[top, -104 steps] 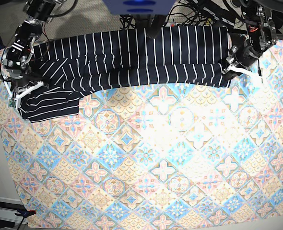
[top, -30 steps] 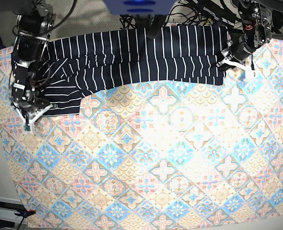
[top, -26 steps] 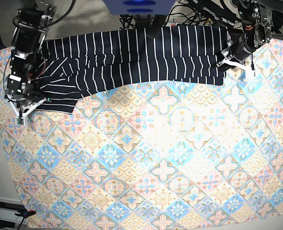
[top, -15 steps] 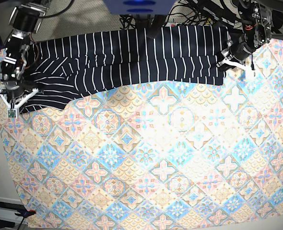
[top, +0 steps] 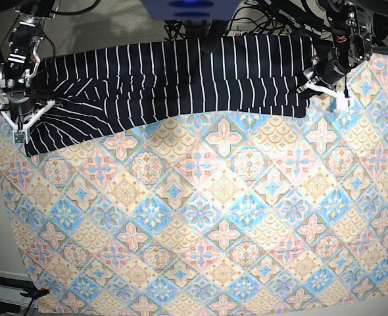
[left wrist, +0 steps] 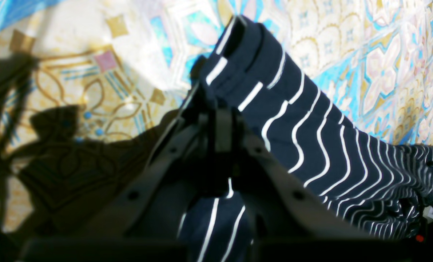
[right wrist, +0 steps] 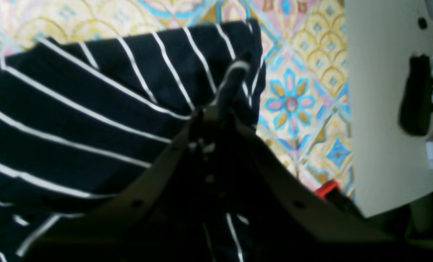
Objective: Fold the T-shirt properly
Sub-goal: 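Hold the folded shirt edges with both grippers and smooth them flat, then move the right gripper inward along the shirt and regrasp the folded edge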
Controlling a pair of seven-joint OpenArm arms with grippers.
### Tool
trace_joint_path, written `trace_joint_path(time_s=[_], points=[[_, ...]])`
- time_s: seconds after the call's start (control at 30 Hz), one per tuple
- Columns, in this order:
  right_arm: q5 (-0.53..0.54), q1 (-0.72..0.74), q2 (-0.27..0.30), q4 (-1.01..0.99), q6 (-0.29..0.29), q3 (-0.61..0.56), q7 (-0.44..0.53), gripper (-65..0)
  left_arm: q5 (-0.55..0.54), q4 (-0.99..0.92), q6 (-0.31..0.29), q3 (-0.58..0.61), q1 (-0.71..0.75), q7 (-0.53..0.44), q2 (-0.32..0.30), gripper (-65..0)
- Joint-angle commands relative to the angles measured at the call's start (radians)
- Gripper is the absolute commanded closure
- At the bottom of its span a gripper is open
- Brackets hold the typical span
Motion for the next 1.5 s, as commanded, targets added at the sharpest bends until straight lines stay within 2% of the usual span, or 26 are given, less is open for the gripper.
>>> trace_joint_path(time_s=[0.0, 0.17, 0.23, 0.37, 0.47, 0.57, 0.77, 0.93, 1.17, 1.23, 1.33, 1.47], points=[[-0.005, 0.004, 0.017, -0.001, -0.005, 0.011, 0.011, -4.4, 0.032, 0.001, 0.023, -0.003, 0.006, 0.009, -0.006, 0.0], [-0.006, 0.051, -0.011, -0.036, -0.039, 0.057, -0.035, -22.2, 0.031, -0.002, 0.025, -0.004, 0.008, 0.009, -0.009, 0.0], [-0.006, 0.048, -0.029, -0.017, -0.038, 0.102, -0.031, -24.6, 0.031, -0.001, 0.026, -0.004, 0.012, 0.009, -0.009, -4.9], [-0.005, 0.045, -0.042, 0.05, -0.038, 0.117, -0.034, -24.6, 0.031, 0.002, 0.028, -0.004, 0.024, 0.01, -0.009, -19.4], [-0.002, 0.007, -0.049, 0.107, -0.036, 0.095, -0.034, -24.6, 0.031, 0.004, 0.028, -0.004, 0.028, 0.01, -0.009, -23.9], [-0.002, -0.031, -0.049, 0.182, -0.002, 0.022, -0.034, -24.6, 0.029, 0.004, 0.028, -0.004, 0.028, 0.021, -0.009, -24.1], [-0.002, -0.07, -0.049, 0.236, 0.002, -0.161, -0.037, -24.6, 0.029, 0.004, 0.026, -0.09, 0.021, 0.161, -0.01, -24.4], [-0.002, -0.068, -0.049, 0.23, 0.002, -0.227, -0.037, -24.6, 0.029, 0.005, 0.025, -0.09, 0.029, 0.172, -0.052, -24.5], [-0.003, -0.103, -0.049, 0.231, 0.002, -0.313, -0.045, -24.6, 0.029, 0.005, 0.028, -0.124, 0.015, 0.172, -0.047, -24.5], [-0.003, -0.11, -0.034, 0.226, 0.002, -0.357, -0.046, -24.6, 0.029, 0.005, 0.028, -0.122, 0.0, 0.172, -0.047, -24.4], [-0.003, -0.079, -0.009, 0.159, 0.002, -0.455, -0.092, -24.6, 0.031, 0.005, 0.029, -0.122, -0.008, 0.172, -0.047, -24.4], [-0.003, 0.005, -0.008, -0.008, 0.002, -0.529, -0.097, -24.6, 0.035, 0.004, 0.029, -0.122, -0.022, 0.169, -0.047, -24.4]])
